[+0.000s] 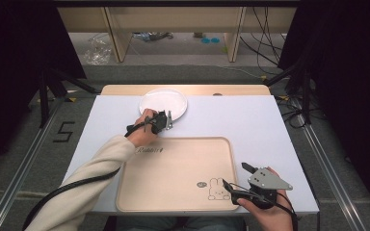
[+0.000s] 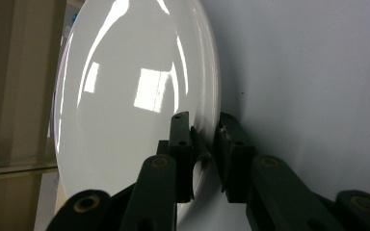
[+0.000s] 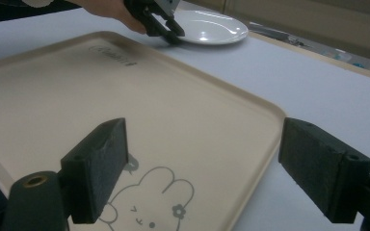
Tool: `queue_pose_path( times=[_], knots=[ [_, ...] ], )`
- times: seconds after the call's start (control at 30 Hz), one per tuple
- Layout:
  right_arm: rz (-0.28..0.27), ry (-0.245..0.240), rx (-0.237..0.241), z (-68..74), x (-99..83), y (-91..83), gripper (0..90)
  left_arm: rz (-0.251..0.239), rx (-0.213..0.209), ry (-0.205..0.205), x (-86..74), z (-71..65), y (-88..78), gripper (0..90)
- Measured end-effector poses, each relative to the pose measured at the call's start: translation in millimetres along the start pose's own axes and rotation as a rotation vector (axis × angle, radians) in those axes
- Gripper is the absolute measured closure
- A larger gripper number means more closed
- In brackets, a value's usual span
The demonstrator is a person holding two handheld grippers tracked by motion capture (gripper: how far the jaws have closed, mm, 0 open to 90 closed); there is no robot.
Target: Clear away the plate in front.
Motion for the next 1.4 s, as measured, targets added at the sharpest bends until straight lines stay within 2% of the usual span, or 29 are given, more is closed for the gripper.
queue_pose_path(
  times=[0.1,0.17,0.23,0.3,0.33,0.4,0.43,0.47,0.6,0.77,1.07,1.4],
  knots=[
    [-0.004,-0.001,-0.002,-0.1,0.0,0.5,18.9,0.012,0.005,0.022,0.8,-0.3,-0.8,79.3],
    [-0.006,0.000,-0.003,-0.1,0.1,0.6,18.9,0.023,0.024,0.068,2.6,-0.4,-1.4,80.3],
    [-0.009,-0.002,-0.005,-0.2,0.2,0.6,18.9,0.028,0.029,0.067,2.7,-2.3,-1.6,81.4],
    [-0.006,0.000,-0.002,-0.1,0.0,0.5,18.9,0.027,0.059,0.097,4.4,-4.3,-1.5,82.2],
    [-0.006,0.000,-0.002,-0.1,0.0,0.5,18.9,0.027,0.059,0.097,4.4,-4.3,-1.5,82.6],
    [-0.008,-0.001,-0.003,-0.2,0.2,0.4,18.9,0.059,0.099,0.138,5.2,-7.1,-4.1,84.0],
    [-0.008,-0.001,-0.003,-0.2,0.2,0.4,18.9,0.059,0.099,0.138,5.2,-7.1,-4.1,84.6],
    [-0.009,-0.002,-0.004,-0.3,0.1,0.5,18.9,0.072,0.120,0.154,5.6,-7.3,-6.2,85.1],
    [0.001,0.001,0.002,0.3,-0.1,-0.1,18.9,0.071,0.140,0.157,6.3,-6.0,-9.0,86.6],
    [0.001,-0.001,0.000,0.1,-0.2,0.3,18.9,0.062,0.163,0.137,6.9,-0.9,-14.3,87.6],
    [0.001,-0.001,0.000,0.1,-0.2,0.3,19.0,0.047,0.171,0.116,5.3,-0.1,-16.1,87.8],
    [0.002,-0.002,0.000,0.0,-0.3,0.4,19.0,0.043,0.183,0.118,3.9,2.1,-21.7,87.7]
  ],
)
Point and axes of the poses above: each handheld gripper's, and its own axes: y roughly forward along the jaws, x roughly out of its top, z roughly to its left, the point moved 5 cm from there along y, roughly forward along the jaws
